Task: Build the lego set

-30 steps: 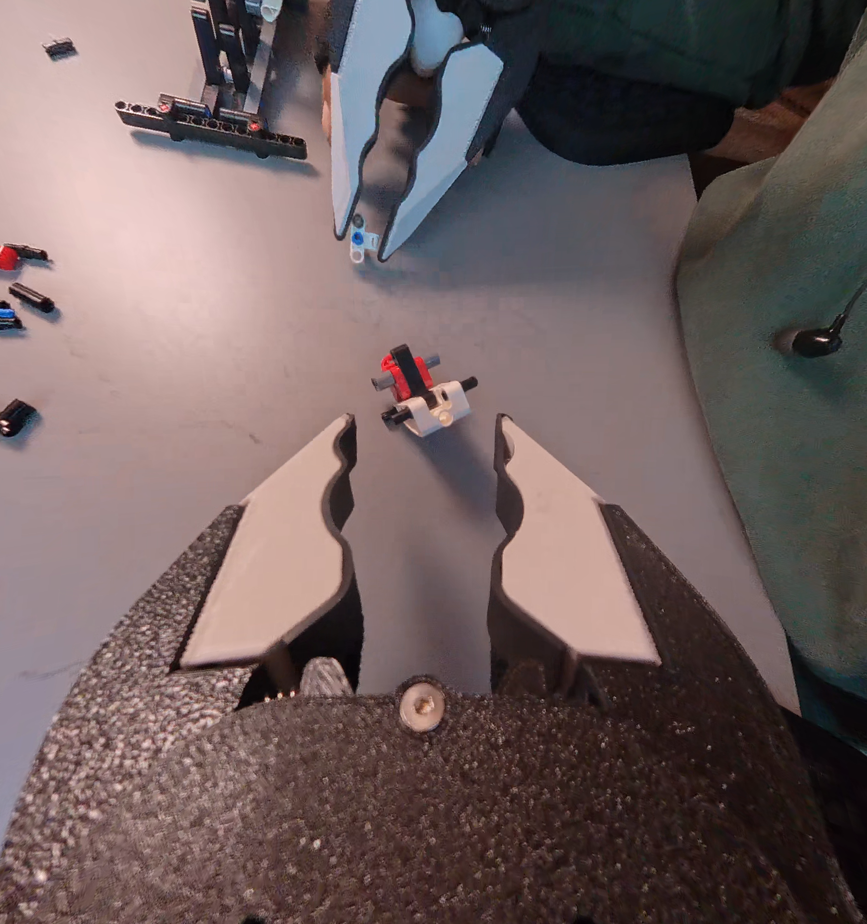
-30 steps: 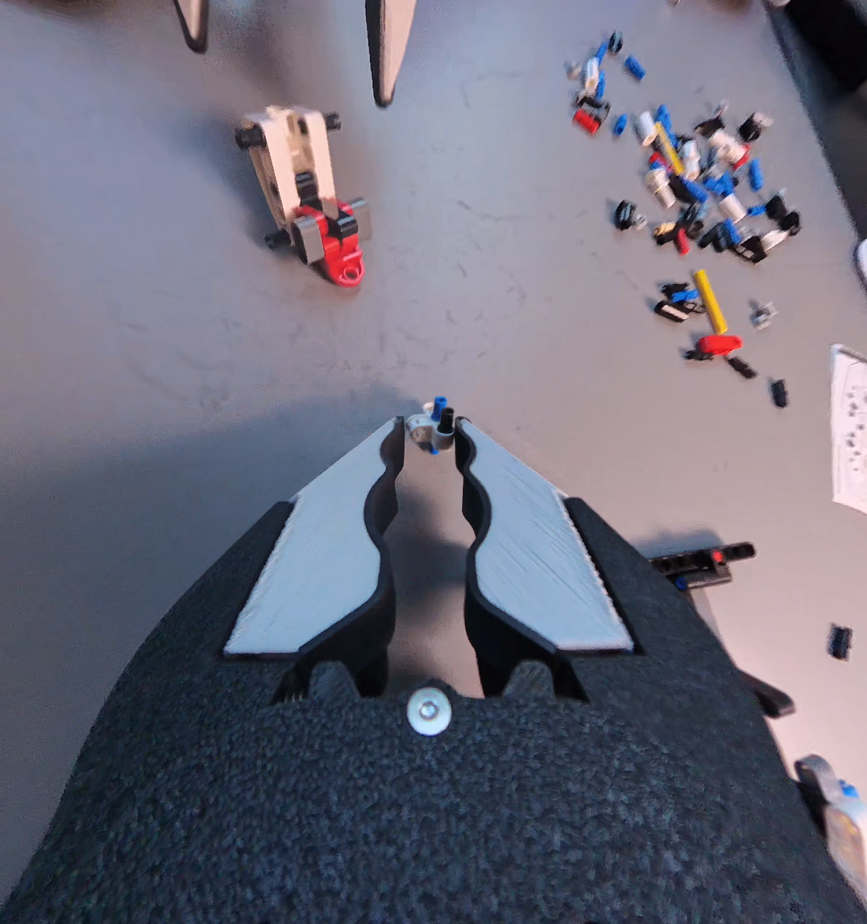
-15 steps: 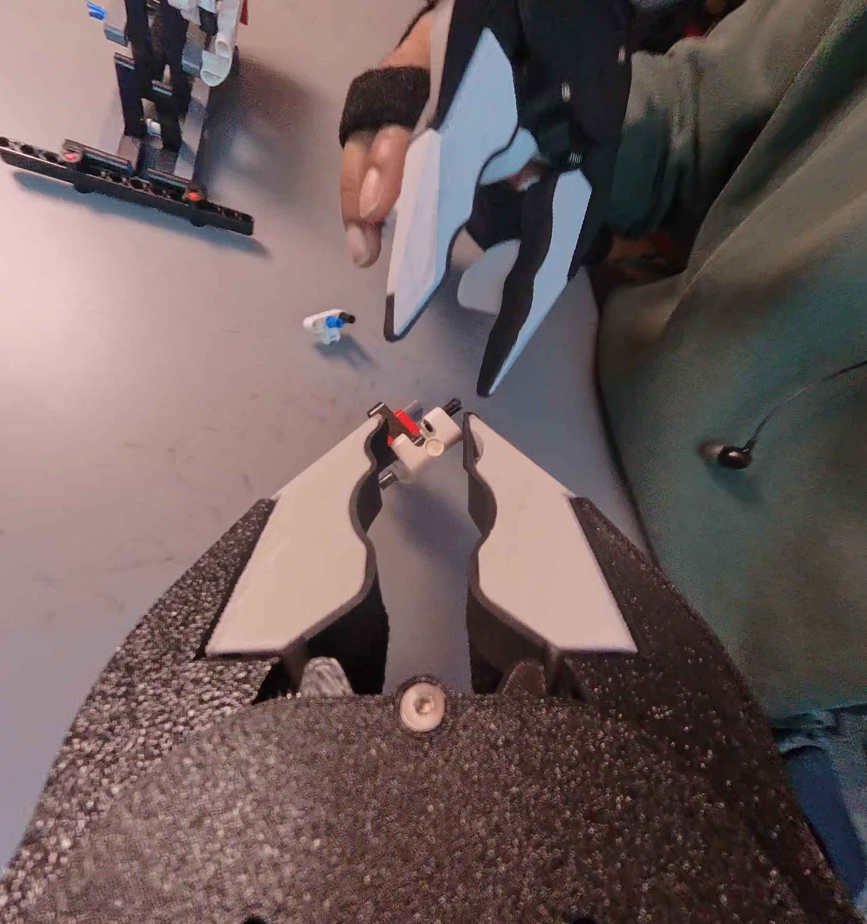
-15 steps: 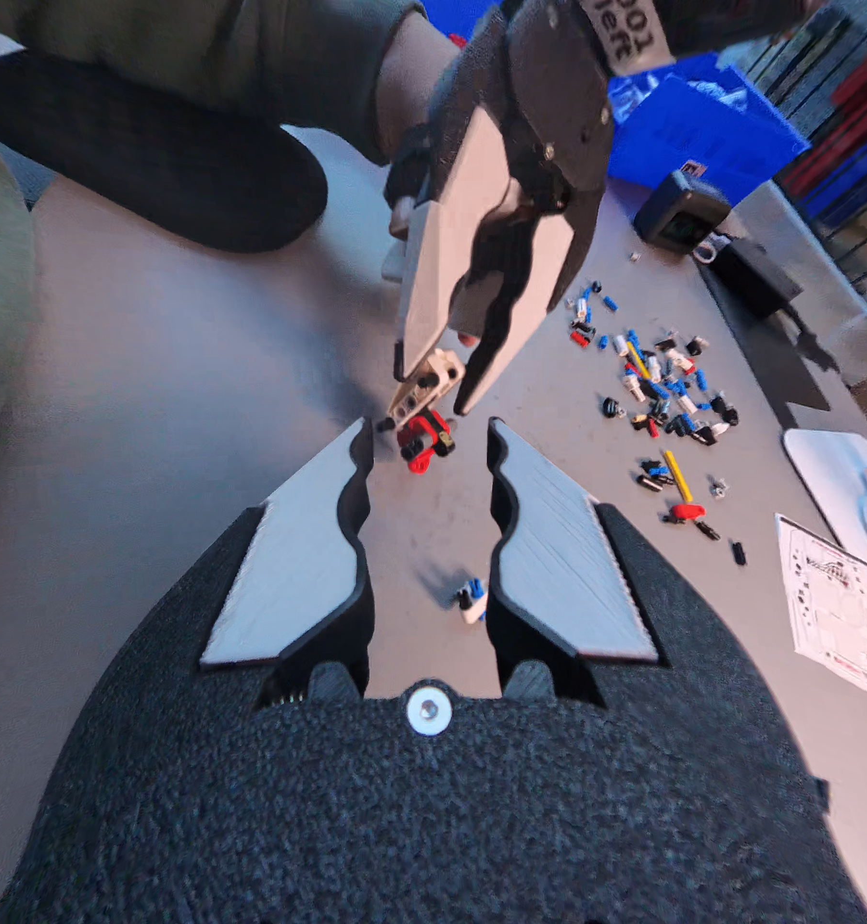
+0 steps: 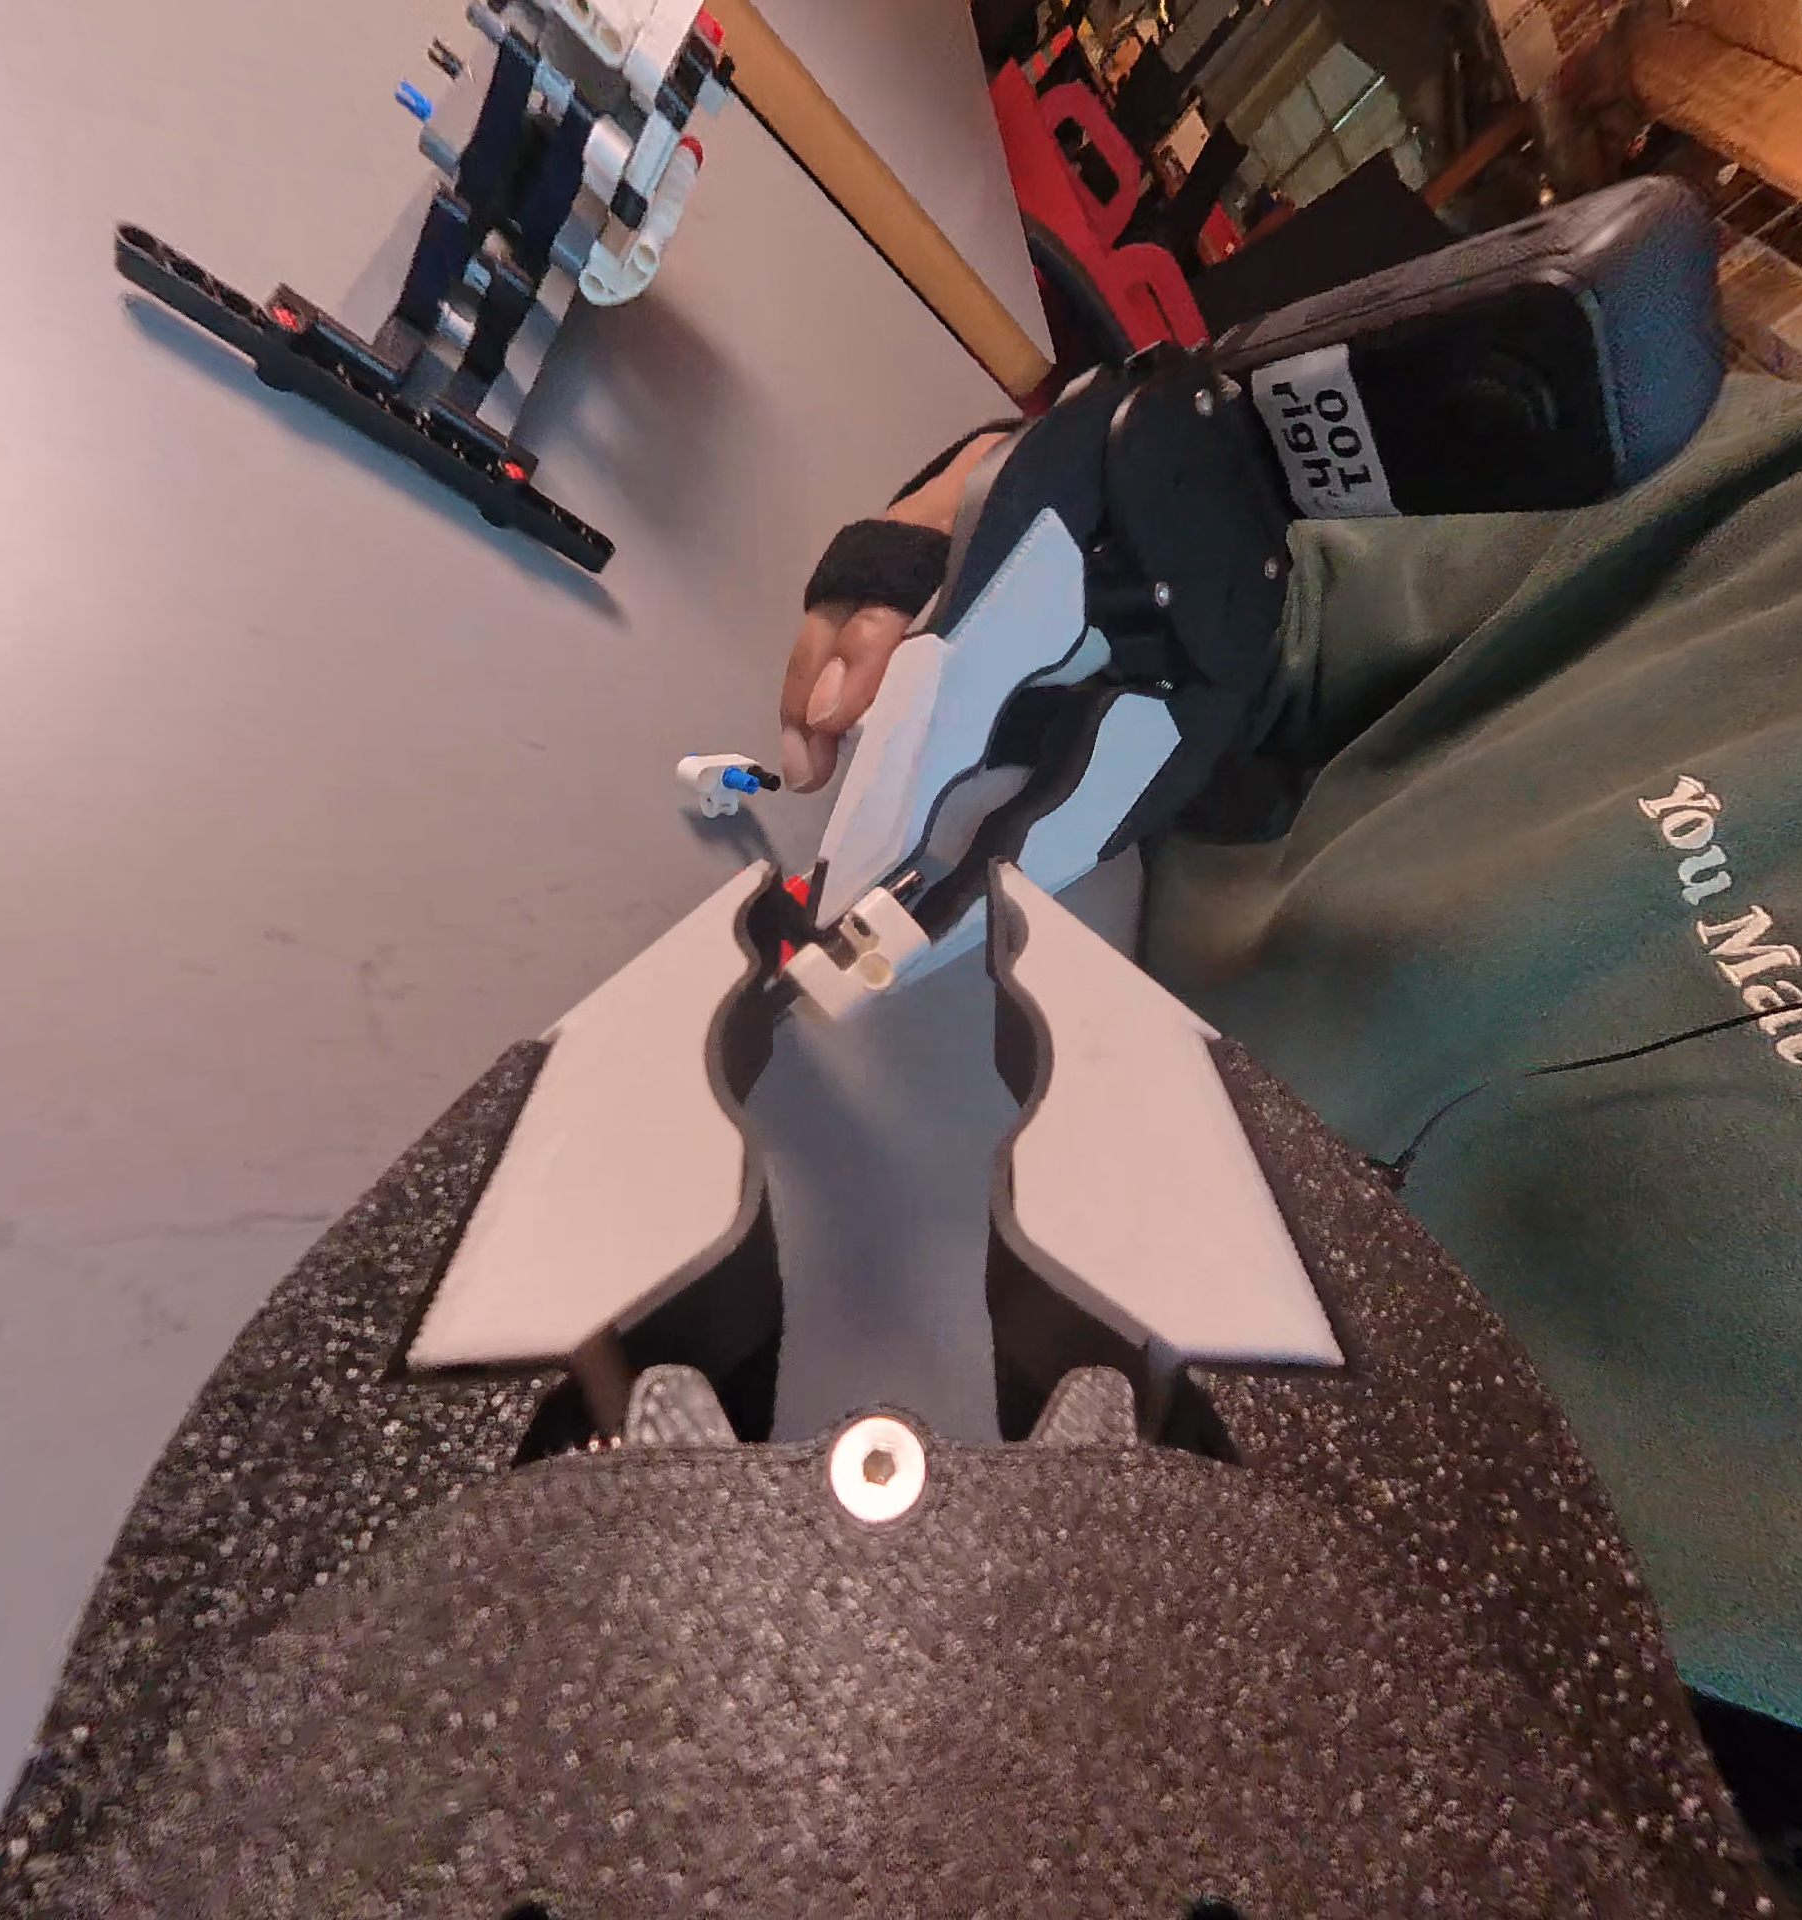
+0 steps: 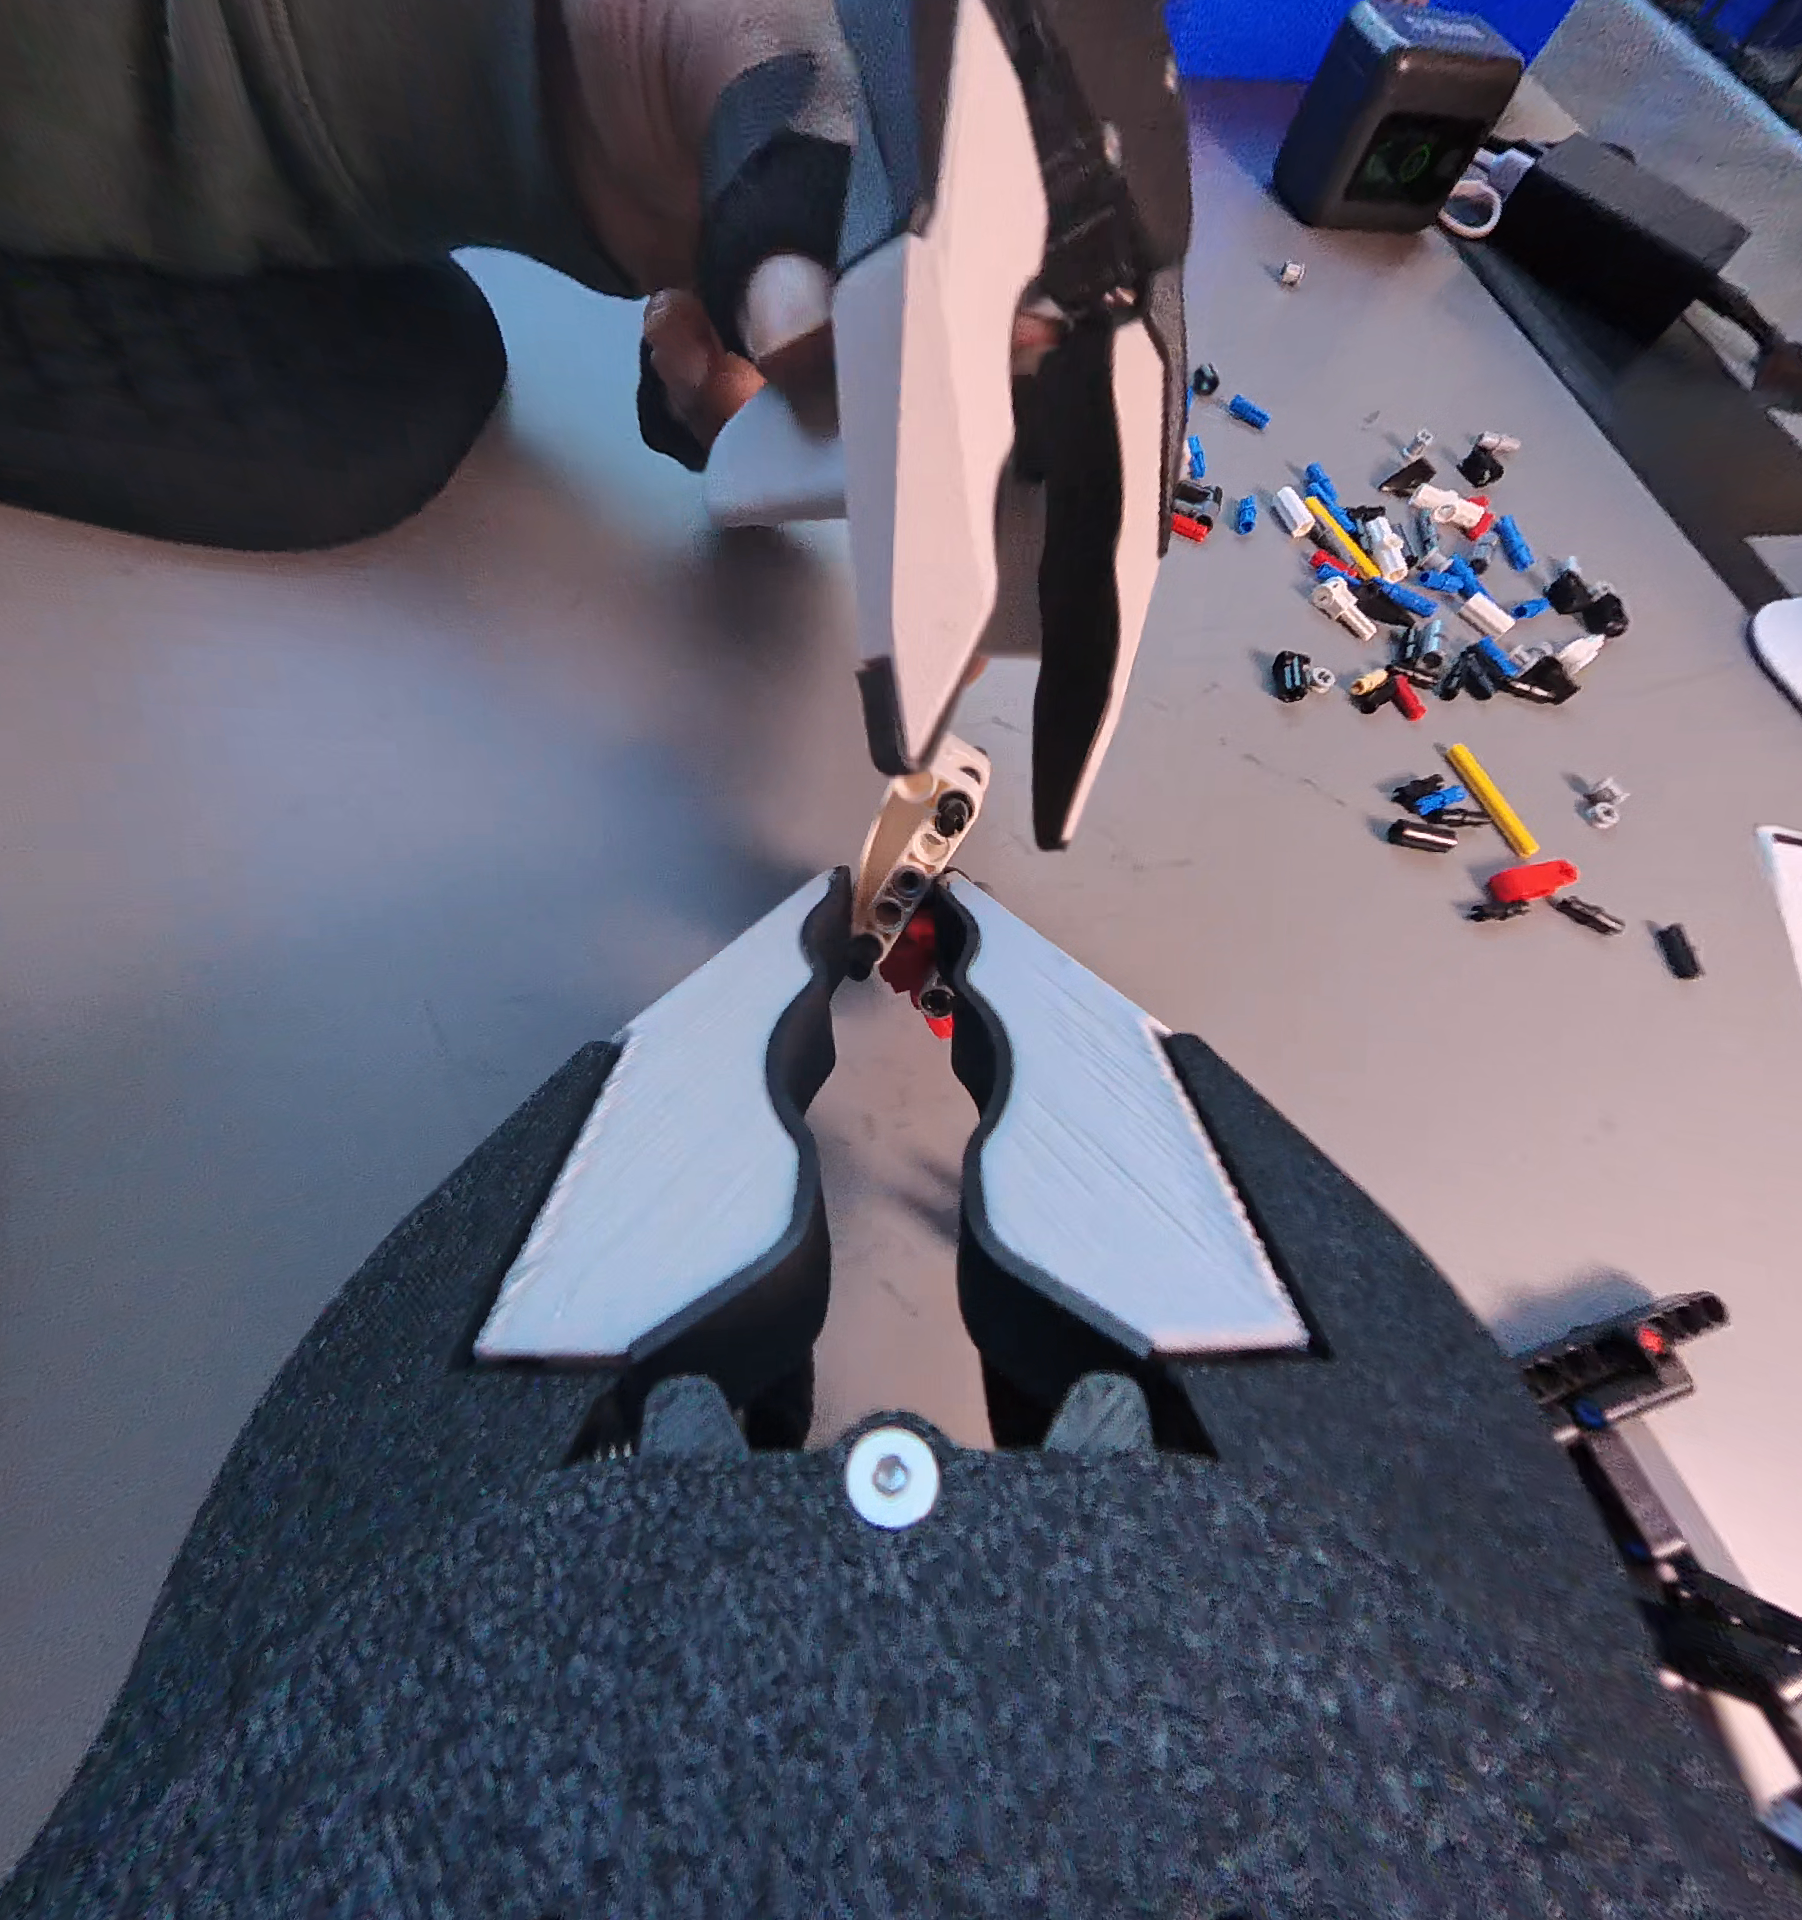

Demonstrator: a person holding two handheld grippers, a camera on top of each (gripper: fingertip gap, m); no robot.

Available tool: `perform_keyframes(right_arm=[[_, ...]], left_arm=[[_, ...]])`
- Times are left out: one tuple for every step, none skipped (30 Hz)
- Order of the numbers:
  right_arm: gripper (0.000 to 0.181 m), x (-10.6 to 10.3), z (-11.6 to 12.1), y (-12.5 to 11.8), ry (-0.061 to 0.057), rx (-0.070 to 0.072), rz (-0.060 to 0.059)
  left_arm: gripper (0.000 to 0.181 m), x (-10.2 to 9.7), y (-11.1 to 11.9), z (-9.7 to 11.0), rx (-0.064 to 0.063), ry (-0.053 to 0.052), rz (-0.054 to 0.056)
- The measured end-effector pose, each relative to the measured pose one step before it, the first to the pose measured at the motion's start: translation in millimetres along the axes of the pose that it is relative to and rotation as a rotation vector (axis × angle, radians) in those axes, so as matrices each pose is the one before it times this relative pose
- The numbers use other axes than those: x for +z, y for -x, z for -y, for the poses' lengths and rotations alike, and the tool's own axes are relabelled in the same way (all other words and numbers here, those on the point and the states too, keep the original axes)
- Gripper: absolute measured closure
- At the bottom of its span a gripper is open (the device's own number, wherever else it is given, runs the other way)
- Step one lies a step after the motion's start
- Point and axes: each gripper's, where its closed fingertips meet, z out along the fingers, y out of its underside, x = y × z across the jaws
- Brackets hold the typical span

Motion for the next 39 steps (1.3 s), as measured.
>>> perform_keyframes(right_arm=[[0.166, -0.73, 0.91, -2.33, -0.0145, 0.0444, 0.0072], [0.166, -1.14, 1.60, -3.44, -0.0188, 0.0541, 0.0047], [0.166, -1.83, 3.22, -3.06, -0.0272, 0.0646, 0.0110], [0.166, -2.46, 5.65, -2.40, -0.0414, 0.0723, 0.0176], [0.166, -2.93, 7.86, -1.10, -0.0527, 0.0730, 0.0265], [0.166, -3.18, 9.17, -0.79, -0.0589, 0.0727, 0.0272], [0.166, -2.86, 9.44, -0.83, -0.0603, 0.0730, 0.0260], [0.166, -2.28, 8.36, 0.26, -0.0530, 0.0762, 0.0322], [0.166, -1.49, 6.66, 0.85, -0.0433, 0.0761, 0.0345], [0.166, -0.91, 5.26, 0.53, -0.0384, 0.0687, 0.0292], [0.166, -0.76, 3.64, 0.24, -0.0306, 0.0593, 0.0240], [0.166, -0.64, 2.12, -0.53, -0.0211, 0.0484, 0.0160], [0.166, -0.61, 0.91, -0.22, -0.0129, 0.0366, 0.0129], [0.166, -0.64, 0.71, 0.23, -0.0106, 0.0297, 0.0134], [0.166, -0.71, 1.20, -0.54, -0.0108, 0.0223, 0.0048], [0.166, -0.30, -0.45, -0.42, 0.0013, 0.0126, 0.0025], [0.166, 0.45, -1.94, 0.24, 0.0113, 0.0032, 0.0035], [0.166, 0.96, -2.31, -0.06, 0.0123, -0.0038, -0.0035], [0.166, 1.07, -2.66, -1.39, 0.0177, -0.0104, -0.0145], [0.166, 0.84, -3.73, -1.46, 0.0293, -0.0159, -0.0145], [0.166, 0.92, -5.54, -0.91, 0.0421, -0.0150, -0.0112], [0.166, 0.85, -5.68, -1.69, 0.0428, -0.0119, -0.0152], [0.164, 0.71, -6.67, -1.89, 0.0481, -0.0171, -0.0166], [0.162, 0.93, -9.87, 0.25, 0.0706, -0.0313, -0.0036], [0.160, 0.49, -9.88, 0.46, 0.0701, -0.0458, -0.0053], [0.155, -0.88, -7.32, -0.93, 0.0556, -0.0583, -0.0186], [0.148, -2.10, -6.58, -1.30, 0.0566, -0.0779, -0.0222], [0.143, -3.21, -5.05, -1.44, 0.0500, -0.1057, -0.0290], [0.141, -3.91, -1.65, -2.19, 0.0256, -0.1429, -0.0422], [0.137, -2.80, -1.49, 0.88, 0.0183, -0.1652, -0.0308], [0.131, -0.53, -2.25, 5.09, 0.0142, -0.1624, -0.0080], [0.127, 2.10, -1.55, 3.15, 0.0078, -0.1225, -0.0141], [0.127, 4.62, -2.59, 2.61, 0.0193, -0.0636, -0.0035], [0.126, 5.61, -2.38, 4.97, 0.0215, -0.0226, 0.0222], [0.125, 5.00, -0.90, 2.03, 0.0109, -0.0152, 0.0069], [0.127, 3.59, -0.29, -0.42, 0.0072, -0.0225, -0.0108], [0.133, 2.12, -0.29, -1.85, 0.0069, -0.0233, -0.0197], [0.139, 1.11, 0.01, -0.31, 0.0044, -0.0154, -0.0093], [0.149, 0.23, -1.40, -0.52, 0.0105, -0.0056, -0.0082]], left_arm=[[0.138, -3.64, -0.65, 3.84, 0.0244, -0.0278, 0.0103], [0.133, -4.53, -0.42, 4.04, 0.0254, -0.0307, 0.0147], [0.129, -4.78, 0.48, 3.05, 0.0285, -0.0273, 0.0252], [0.126, -4.29, 1.07, 1.30, 0.0348, -0.0175, 0.0339], [0.123, -3.04, 1.26, -0.52, 0.0379, -0.0084, 0.0375], [0.120, -1.29, 1.41, -1.45, 0.0353, -0.0036, 0.0380], [0.117, 0.82, 0.49, -1.35, 0.0306, -0.0051, 0.0314], [0.116, 2.69, -1.27, -0.41, 0.0226, -0.0104, 0.0180], [0.114, 4.22, -2.57, 0.90, 0.0148, -0.0143, 0.0086], [0.114, 4.86, -3.44, 1.63, 0.0110, -0.0119, 0.0020], [0.115, 4.59, -2.12, 3.20, 0.0153, -0.0135, 0.0118], [0.117, 3.62, -1.08, 3.81, 0.0198, -0.0134, 0.0178], [0.121, 2.60, -0.75, 3.25, 0.0168, -0.0066, 0.0164], [0.128, 1.58, 1.04, 2.13, 0.0091, -0.0001, 0.0219], [0.135, 0.96, 2.61, 0.25, 0.0020, 0.0069, 0.0256], [0.141, 0.40, 2.39, -1.72, -0.0006, 0.0137, 0.0190], [0.145, -0.40, 0.99, -2.24, -0.0024, 0.0132, 0.0044], [0.150, -1.07, 0.84, -2.24, -0.0116, 0.0098, -0.0034], [0.150, -1.35, 0.40, -2.15, -0.0252, 0.0088, -0.0140], [0.151, -1.34, -0.04, -2.71, -0.0385, 0.0109, -0.0238], [0.152, -0.92, -0.80, -4.25, -0.0457, 0.0205, -0.0335], [0.153, -0.41, -0.67, -5.18, -0.0383, 0.0257, -0.0318], [0.153, 0.37, -0.79, -6.63, -0.0279, 0.0346, -0.0291], [0.154, 1.13, -2.75, -9.57, -0.0295, 0.0575, -0.0421], [0.154, 1.16, -1.76, -8.45, -0.0215, 0.0510, -0.0373], [0.154, 0.90, -0.56, -6.45, -0.0167, 0.0402, -0.0296], [0.154, 0.69, -2.30, -7.57, -0.0226, 0.0536, -0.0431], [0.154, 0.75, -1.25, -6.54, -0.0091, 0.0521, -0.0338], [0.154, 0.32, 0.33, -4.17, -0.0015, 0.0432, -0.0207], [0.154, 0.67, -0.85, -4.60, -0.0031, 0.0506, -0.0294], [0.154, 1.30, -1.23, -5.72, -0.0003, 0.0581, -0.0350], [0.154, 2.40, 0.00, -6.34, -0.0047, 0.0613, -0.0300], [0.154, 3.09, 1.19, -5.67, -0.0053, 0.0592, -0.0234], [0.154, 2.82, -0.25, -3.32, 0.0070, 0.0502, -0.0243], [0.153, 1.62, -0.78, 0.05, 0.0254, 0.0324, -0.0138], [0.153, 0.46, 1.34, 1.74, 0.0315, 0.0217, 0.0088], [0.152, -0.55, 3.02, 2.34, 0.0238, 0.0132, 0.0184], [0.149, -1.44, 3.96, 2.91, 0.0152, 0.0004, 0.0233], [0.144, -2.57, 4.14, 3.69, 0.0148, -0.0169, 0.0267]])
